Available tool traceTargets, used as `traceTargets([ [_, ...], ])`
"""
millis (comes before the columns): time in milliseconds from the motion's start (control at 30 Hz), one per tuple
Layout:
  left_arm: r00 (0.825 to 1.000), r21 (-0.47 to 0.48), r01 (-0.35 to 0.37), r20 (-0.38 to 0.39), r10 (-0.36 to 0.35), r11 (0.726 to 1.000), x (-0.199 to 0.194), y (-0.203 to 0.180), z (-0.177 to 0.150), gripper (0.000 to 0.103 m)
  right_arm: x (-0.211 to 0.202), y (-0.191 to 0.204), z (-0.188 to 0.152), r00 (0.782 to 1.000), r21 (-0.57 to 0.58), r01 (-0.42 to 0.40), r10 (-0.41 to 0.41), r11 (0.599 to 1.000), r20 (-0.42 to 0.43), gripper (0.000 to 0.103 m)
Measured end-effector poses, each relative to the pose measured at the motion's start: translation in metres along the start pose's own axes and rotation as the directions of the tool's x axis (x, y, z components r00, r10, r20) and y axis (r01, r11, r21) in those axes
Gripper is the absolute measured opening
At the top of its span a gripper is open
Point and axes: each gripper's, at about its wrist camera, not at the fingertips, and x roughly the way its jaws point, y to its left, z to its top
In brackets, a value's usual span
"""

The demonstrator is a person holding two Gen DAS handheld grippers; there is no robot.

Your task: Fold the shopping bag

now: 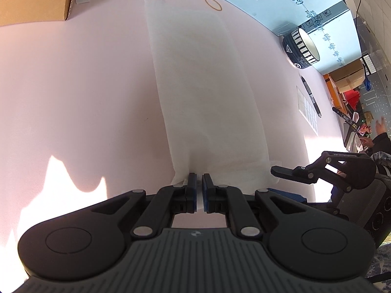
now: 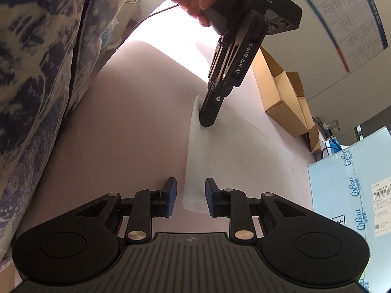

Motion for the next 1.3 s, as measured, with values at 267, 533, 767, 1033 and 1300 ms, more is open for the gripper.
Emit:
traceTargets([
  [267,1.0,0.004,0.002,0.005,-0.002,1.0,0.0,0.0,-0.001,0.005,0.012,-0.008,0.002,0.999,0.047,-0.035,0.036,0.998,-0.022,0.004],
  [533,0.978,0.379,-0.178,0.174,0.118,0.908,-0.019,-0.057,-0.029,0.029,0.022,-0.062,-0.009,0.976,0.431,-0.202,0.217,0.879,0.015,0.003],
  [767,0.944,0.824,-0.326,0.255,0.209,0.464,-0.012,-0.111,-0.069,0.045,0.05,-0.111,-0.042,0.898,0.687,-0.395,0.414,0.61,0.148,0.001],
  [1033,0.945,0.889,-0.27,0.172,0.277,0.37,0.012,-0.112,-0.062,0.03,0.06,-0.125,-0.061,0.876,0.766,-0.438,0.416,0.47,0.245,0.001],
  [1300,0.945,0.789,-0.211,0.014,0.328,0.576,0.017,-0.094,-0.026,0.004,0.063,-0.12,-0.068,0.869,0.788,-0.454,0.404,0.417,0.286,0.001],
])
